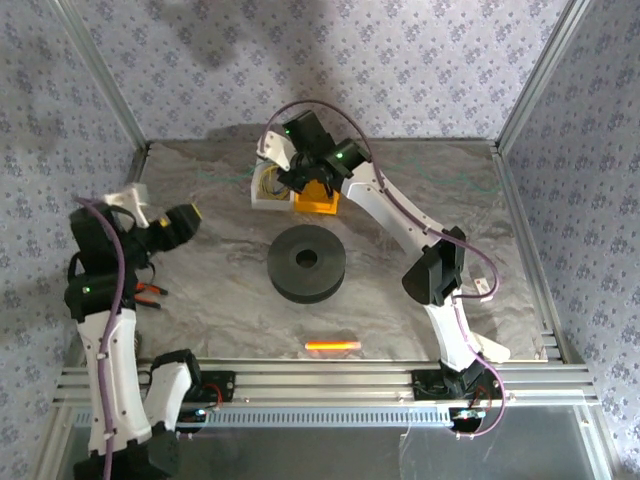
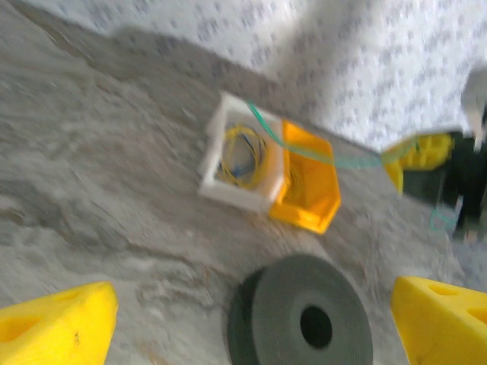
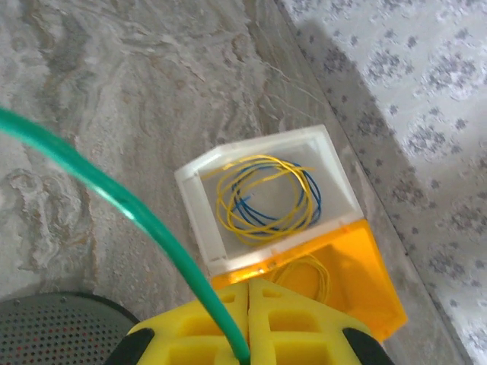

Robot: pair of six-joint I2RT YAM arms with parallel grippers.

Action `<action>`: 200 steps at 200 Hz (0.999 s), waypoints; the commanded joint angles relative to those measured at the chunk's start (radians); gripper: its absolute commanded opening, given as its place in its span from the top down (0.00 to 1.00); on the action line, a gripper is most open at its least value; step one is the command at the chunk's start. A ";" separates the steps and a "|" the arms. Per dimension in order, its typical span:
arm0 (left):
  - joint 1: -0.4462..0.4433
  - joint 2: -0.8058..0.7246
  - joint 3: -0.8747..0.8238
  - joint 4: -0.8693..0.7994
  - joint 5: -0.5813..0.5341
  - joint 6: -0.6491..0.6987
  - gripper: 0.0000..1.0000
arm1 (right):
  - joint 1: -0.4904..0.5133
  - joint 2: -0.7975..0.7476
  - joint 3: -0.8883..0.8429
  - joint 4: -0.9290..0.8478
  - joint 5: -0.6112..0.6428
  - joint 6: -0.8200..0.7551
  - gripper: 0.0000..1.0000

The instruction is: Wrap the cables

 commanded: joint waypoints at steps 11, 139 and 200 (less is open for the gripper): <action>-0.190 -0.003 -0.117 -0.051 -0.106 0.014 0.07 | -0.018 -0.020 -0.012 -0.042 0.035 0.099 1.00; -0.579 0.534 -0.400 0.649 -0.205 -0.265 0.07 | -0.034 0.014 -0.011 -0.006 -0.037 0.143 1.00; -0.601 0.651 -0.423 0.880 -0.130 -0.363 0.15 | -0.049 0.031 -0.018 -0.001 -0.048 0.153 1.00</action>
